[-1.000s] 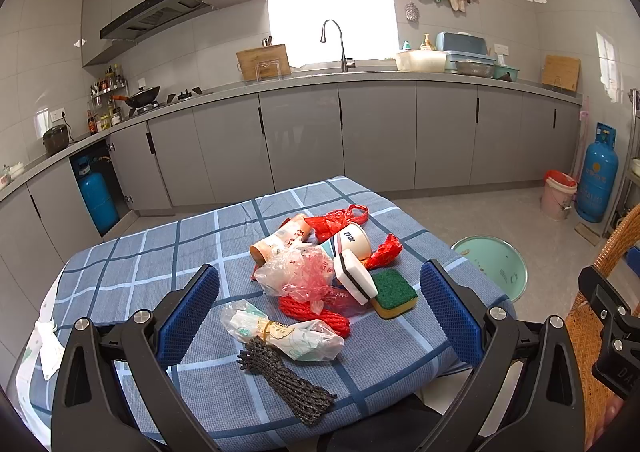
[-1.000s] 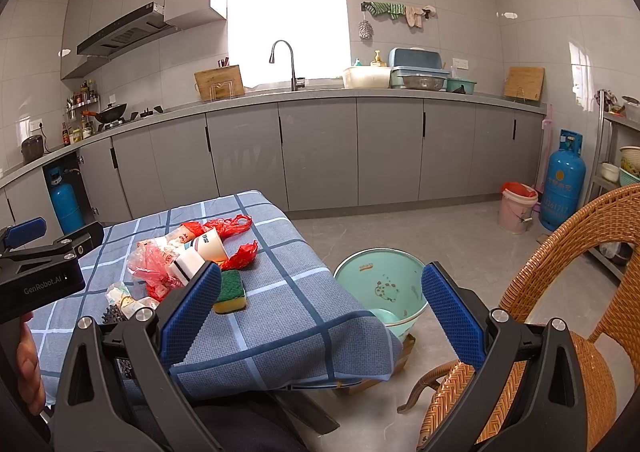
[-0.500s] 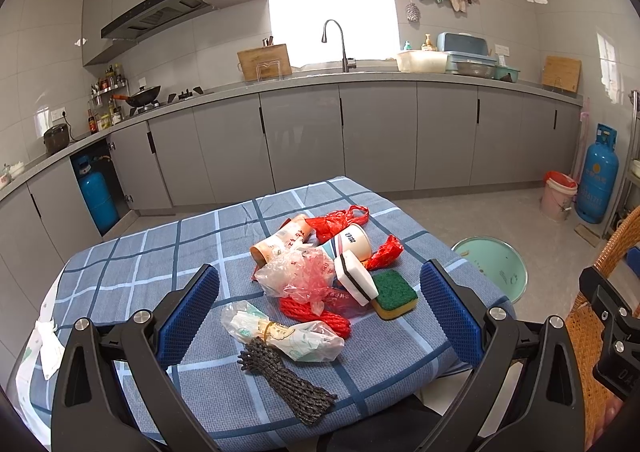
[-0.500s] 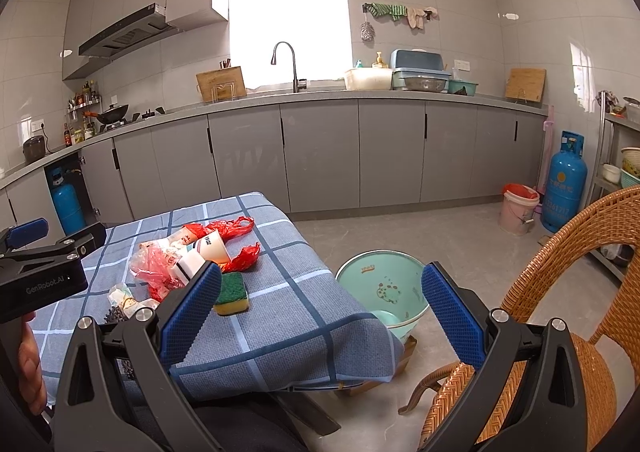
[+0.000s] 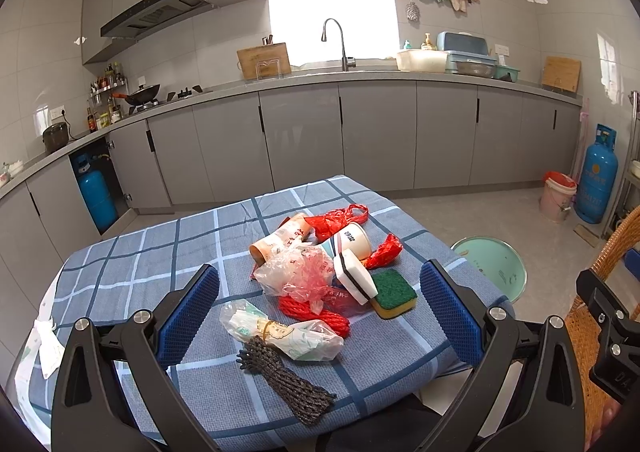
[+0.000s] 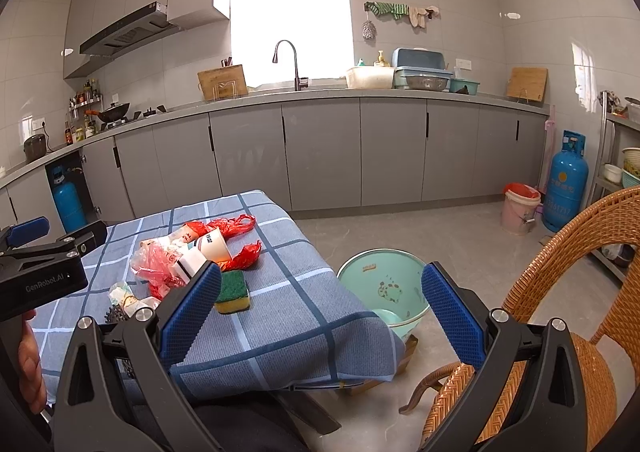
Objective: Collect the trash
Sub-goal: 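Grasp the black mesh scrubber with the left tool while the right tool grasps the plastic-wrapped packet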
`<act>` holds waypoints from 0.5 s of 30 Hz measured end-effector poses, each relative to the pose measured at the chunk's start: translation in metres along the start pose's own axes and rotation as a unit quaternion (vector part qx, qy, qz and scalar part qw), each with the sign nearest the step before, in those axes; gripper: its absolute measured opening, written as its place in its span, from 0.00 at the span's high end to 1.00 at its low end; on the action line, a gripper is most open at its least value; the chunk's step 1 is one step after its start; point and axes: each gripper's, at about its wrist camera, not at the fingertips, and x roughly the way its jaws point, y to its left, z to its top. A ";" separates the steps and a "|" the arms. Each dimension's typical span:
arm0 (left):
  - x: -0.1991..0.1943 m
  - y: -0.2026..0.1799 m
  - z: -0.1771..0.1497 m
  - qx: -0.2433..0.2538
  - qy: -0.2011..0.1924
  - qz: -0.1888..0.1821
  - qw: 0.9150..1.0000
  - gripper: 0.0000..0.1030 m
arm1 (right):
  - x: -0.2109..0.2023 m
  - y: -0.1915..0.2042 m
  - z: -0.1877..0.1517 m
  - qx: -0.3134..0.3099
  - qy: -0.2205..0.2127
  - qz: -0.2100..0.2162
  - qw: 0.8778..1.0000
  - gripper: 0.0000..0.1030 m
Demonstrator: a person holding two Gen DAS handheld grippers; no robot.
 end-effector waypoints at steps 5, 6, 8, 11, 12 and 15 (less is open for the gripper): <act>0.004 0.003 -0.001 0.002 0.004 0.004 1.000 0.04 | 0.005 0.001 -0.002 -0.003 0.003 0.002 1.000 0.04; 0.005 0.006 -0.001 0.002 0.005 0.009 1.000 0.04 | 0.006 0.002 -0.002 -0.005 0.002 0.004 1.000 0.04; 0.007 0.019 -0.001 -0.002 0.000 0.035 0.999 0.04 | 0.012 0.005 -0.002 -0.010 0.001 0.003 1.000 0.04; 0.016 0.052 -0.007 -0.027 0.012 0.077 0.997 0.04 | 0.026 0.009 -0.003 -0.017 0.001 0.002 1.000 0.04; 0.021 0.066 -0.012 -0.041 0.024 0.085 0.995 0.04 | 0.033 0.013 -0.005 -0.022 0.004 0.004 1.000 0.04; 0.033 0.086 -0.028 -0.058 0.053 0.102 0.992 0.04 | 0.052 0.023 -0.010 -0.033 0.013 0.011 0.999 0.04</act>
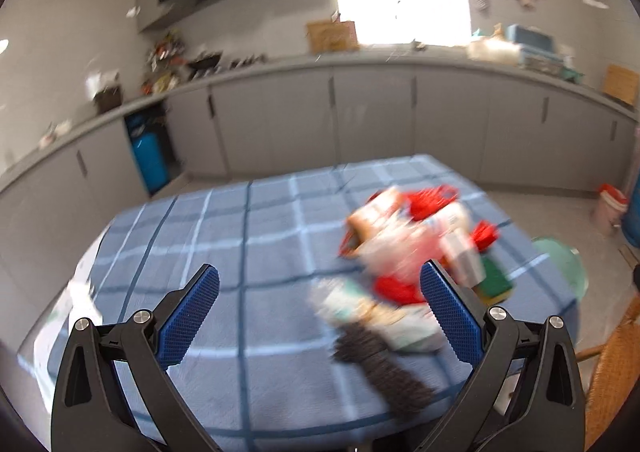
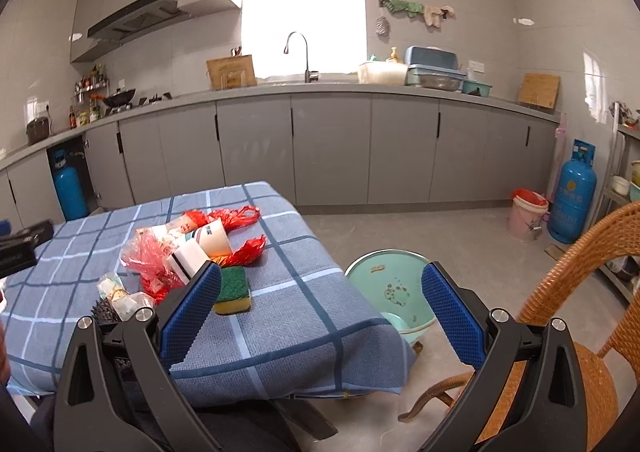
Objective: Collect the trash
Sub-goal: 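Grasp the black mesh scrubber with the left tool while the right tool grasps the plastic-wrapped packet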
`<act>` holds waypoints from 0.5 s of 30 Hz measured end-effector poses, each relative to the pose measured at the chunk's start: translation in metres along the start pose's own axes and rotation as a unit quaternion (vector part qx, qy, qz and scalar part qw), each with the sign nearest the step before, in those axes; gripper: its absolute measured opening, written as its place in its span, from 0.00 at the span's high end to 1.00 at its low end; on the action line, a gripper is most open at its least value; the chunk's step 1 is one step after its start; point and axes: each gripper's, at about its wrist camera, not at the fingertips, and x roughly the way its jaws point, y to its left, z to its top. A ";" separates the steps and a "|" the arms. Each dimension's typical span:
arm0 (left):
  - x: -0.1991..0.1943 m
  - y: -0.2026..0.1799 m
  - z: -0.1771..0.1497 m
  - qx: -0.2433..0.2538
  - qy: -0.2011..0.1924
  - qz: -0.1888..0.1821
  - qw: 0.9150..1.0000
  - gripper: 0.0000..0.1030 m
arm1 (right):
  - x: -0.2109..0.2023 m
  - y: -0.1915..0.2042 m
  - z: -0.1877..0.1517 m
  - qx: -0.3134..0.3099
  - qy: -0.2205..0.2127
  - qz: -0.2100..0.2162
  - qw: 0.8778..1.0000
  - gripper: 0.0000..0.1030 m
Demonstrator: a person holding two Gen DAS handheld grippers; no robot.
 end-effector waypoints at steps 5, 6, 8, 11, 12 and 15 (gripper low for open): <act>0.029 0.002 -0.025 0.000 0.063 -0.014 0.998 0.04 | 0.030 0.024 -0.011 -0.021 0.020 0.020 0.999 0.04; 0.033 -0.001 -0.027 0.002 0.069 -0.017 0.997 0.04 | 0.037 0.031 -0.013 -0.028 0.027 0.024 0.999 0.04; 0.039 -0.009 -0.033 0.009 0.081 -0.025 0.996 0.04 | 0.045 0.037 -0.017 -0.034 0.033 0.030 0.998 0.04; 0.049 -0.018 -0.041 0.020 0.098 -0.037 0.994 0.05 | 0.058 0.044 -0.022 -0.036 0.045 0.035 0.998 0.04; 0.053 -0.020 -0.043 0.022 0.104 -0.040 0.994 0.05 | 0.062 0.045 -0.023 -0.035 0.050 0.038 0.997 0.04; 0.067 -0.026 -0.053 0.024 0.127 -0.053 0.990 0.10 | 0.070 0.052 -0.027 -0.041 0.058 0.044 0.996 0.04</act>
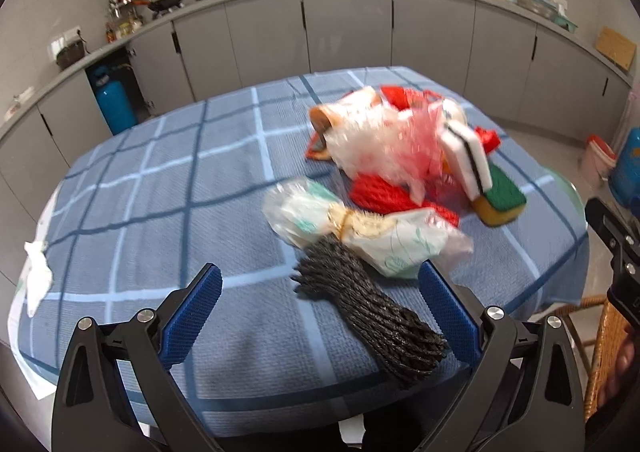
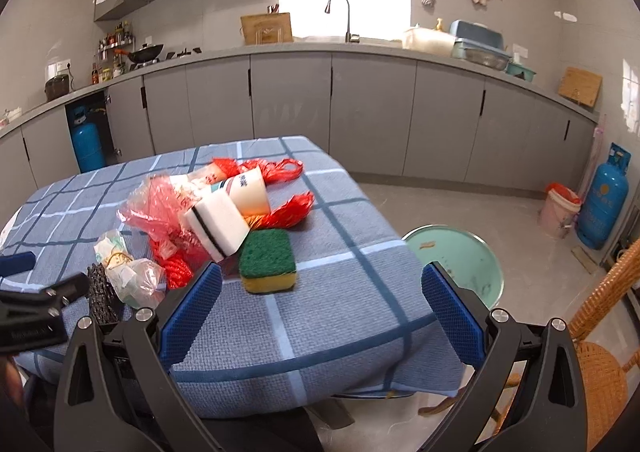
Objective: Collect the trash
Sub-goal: 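Grasp the black mesh scrubber with the left tool while the right tool grasps the plastic-wrapped packet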
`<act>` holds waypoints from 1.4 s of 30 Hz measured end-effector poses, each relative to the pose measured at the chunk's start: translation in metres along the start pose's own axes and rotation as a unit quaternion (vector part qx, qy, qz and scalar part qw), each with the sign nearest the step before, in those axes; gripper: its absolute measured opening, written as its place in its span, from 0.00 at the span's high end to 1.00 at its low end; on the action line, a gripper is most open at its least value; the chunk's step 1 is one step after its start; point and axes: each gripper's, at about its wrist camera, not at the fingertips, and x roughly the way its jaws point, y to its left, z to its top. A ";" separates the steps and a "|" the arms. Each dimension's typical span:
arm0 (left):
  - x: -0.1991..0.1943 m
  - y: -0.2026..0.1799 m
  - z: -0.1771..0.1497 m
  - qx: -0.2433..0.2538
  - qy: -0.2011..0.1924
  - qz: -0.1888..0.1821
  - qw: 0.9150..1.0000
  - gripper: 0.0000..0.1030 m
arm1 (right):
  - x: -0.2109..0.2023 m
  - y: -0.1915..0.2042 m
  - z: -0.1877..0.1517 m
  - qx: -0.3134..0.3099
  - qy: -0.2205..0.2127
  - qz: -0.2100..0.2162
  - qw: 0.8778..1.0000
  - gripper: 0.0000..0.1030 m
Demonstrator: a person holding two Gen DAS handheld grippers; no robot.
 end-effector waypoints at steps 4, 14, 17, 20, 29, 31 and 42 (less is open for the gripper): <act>0.024 -0.002 -0.006 -0.010 0.046 -0.031 0.998 0.28 | 0.006 -0.001 -0.002 0.000 0.005 -0.001 1.000 0.04; 0.030 0.012 -0.008 -0.030 0.062 -0.083 0.994 0.78 | 0.021 0.001 -0.001 0.005 0.022 0.014 1.000 0.04; 0.016 0.027 -0.002 -0.035 0.035 -0.067 0.997 0.78 | 0.018 0.011 0.005 -0.004 0.007 0.055 0.998 0.05; 0.018 0.041 0.003 -0.037 0.019 -0.036 0.998 0.78 | 0.018 0.034 0.011 -0.030 0.001 0.099 0.995 0.05; 0.022 0.087 0.009 -0.069 0.001 0.024 0.997 0.78 | 0.034 0.110 0.014 -0.103 0.026 0.205 0.973 0.18; 0.028 0.094 0.007 -0.076 0.007 0.026 0.997 0.78 | 0.040 0.125 0.012 -0.118 0.041 0.223 0.967 0.24; 0.041 0.105 0.004 -0.096 0.014 0.015 0.995 0.78 | 0.067 0.150 -0.008 -0.165 0.116 0.250 0.947 0.69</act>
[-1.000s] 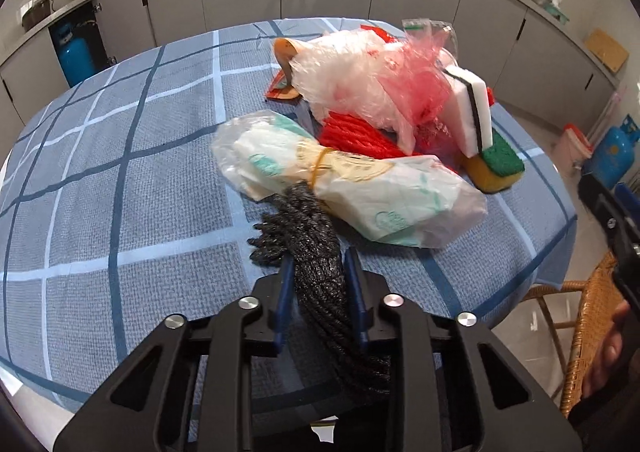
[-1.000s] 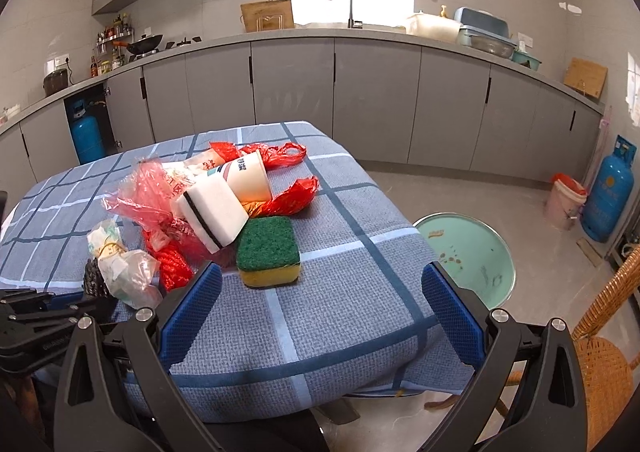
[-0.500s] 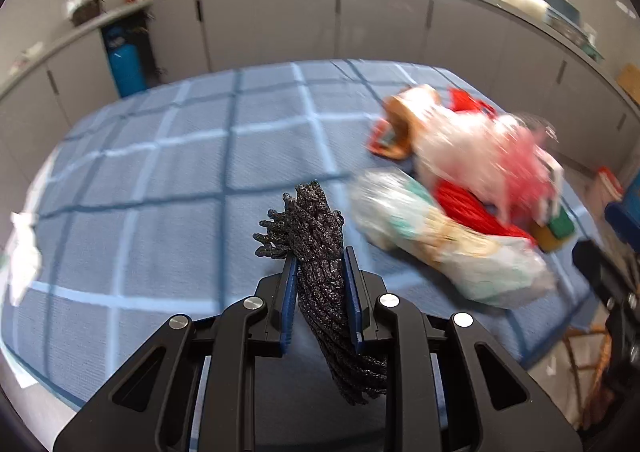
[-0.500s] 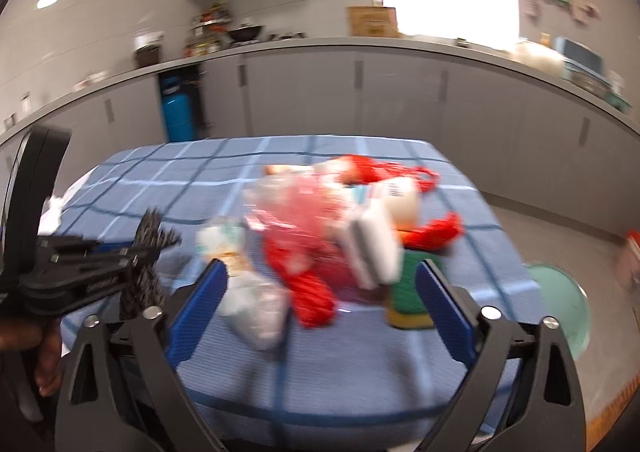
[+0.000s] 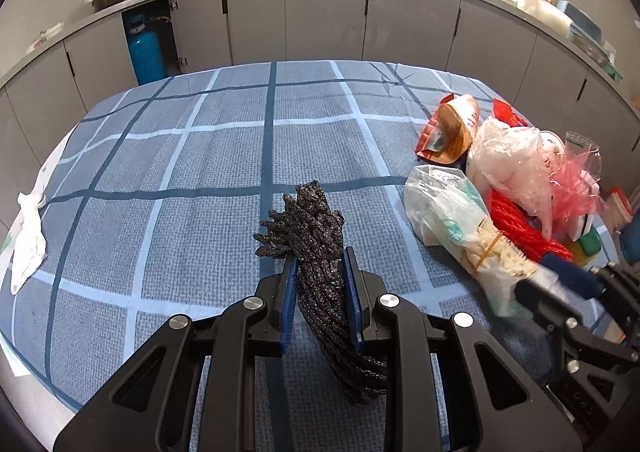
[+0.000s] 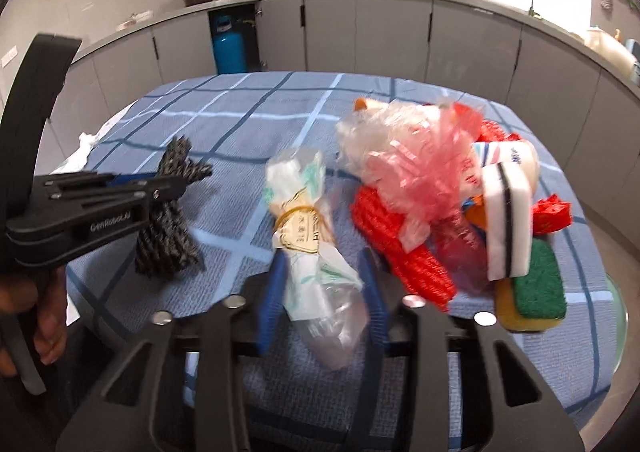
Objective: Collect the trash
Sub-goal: 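Grasp the black mesh scrubber with the left tool while the right tool grasps the plastic-wrapped packet, then carry the scrubber and packet to the green bucket and release both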
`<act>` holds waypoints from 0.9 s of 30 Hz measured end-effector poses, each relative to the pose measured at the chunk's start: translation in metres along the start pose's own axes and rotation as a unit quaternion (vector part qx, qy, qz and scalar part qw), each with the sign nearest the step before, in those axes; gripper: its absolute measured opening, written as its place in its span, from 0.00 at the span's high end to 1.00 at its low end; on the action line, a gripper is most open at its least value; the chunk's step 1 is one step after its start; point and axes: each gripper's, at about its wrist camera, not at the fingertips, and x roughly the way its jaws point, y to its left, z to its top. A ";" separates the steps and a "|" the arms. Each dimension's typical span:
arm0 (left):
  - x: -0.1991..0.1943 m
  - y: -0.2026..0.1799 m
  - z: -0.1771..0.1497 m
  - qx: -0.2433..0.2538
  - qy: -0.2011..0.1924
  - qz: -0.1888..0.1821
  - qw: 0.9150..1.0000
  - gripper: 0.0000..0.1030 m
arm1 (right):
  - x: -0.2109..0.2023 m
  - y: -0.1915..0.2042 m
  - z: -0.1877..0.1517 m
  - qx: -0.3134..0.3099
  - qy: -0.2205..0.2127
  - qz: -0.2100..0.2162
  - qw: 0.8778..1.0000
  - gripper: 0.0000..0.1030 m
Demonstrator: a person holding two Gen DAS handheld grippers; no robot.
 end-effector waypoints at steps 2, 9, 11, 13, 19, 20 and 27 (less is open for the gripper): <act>-0.002 -0.001 0.000 0.000 -0.002 -0.002 1.000 0.78 | -0.001 0.003 -0.002 -0.005 0.001 0.007 1.000 0.76; -0.026 0.001 0.012 -0.003 -0.030 -0.001 1.000 0.78 | -0.025 0.010 0.005 -0.015 -0.045 0.033 0.998 0.84; -0.040 0.000 0.020 0.001 -0.048 0.003 0.999 0.78 | -0.042 0.009 0.009 -0.013 -0.071 0.041 0.997 0.85; -0.051 -0.002 0.027 0.004 -0.062 0.003 0.998 0.78 | -0.060 0.005 0.014 -0.005 -0.098 0.047 0.994 0.85; -0.077 -0.029 0.056 0.033 -0.100 -0.015 0.994 0.78 | -0.112 -0.017 0.031 0.020 -0.166 0.032 0.985 0.85; -0.078 -0.035 0.059 0.037 -0.104 -0.018 0.994 0.78 | -0.120 -0.023 0.033 0.027 -0.174 0.026 0.984 0.85; -0.080 -0.099 0.084 0.090 -0.126 -0.058 0.986 0.78 | -0.151 -0.077 0.031 0.086 -0.205 -0.032 0.974 0.85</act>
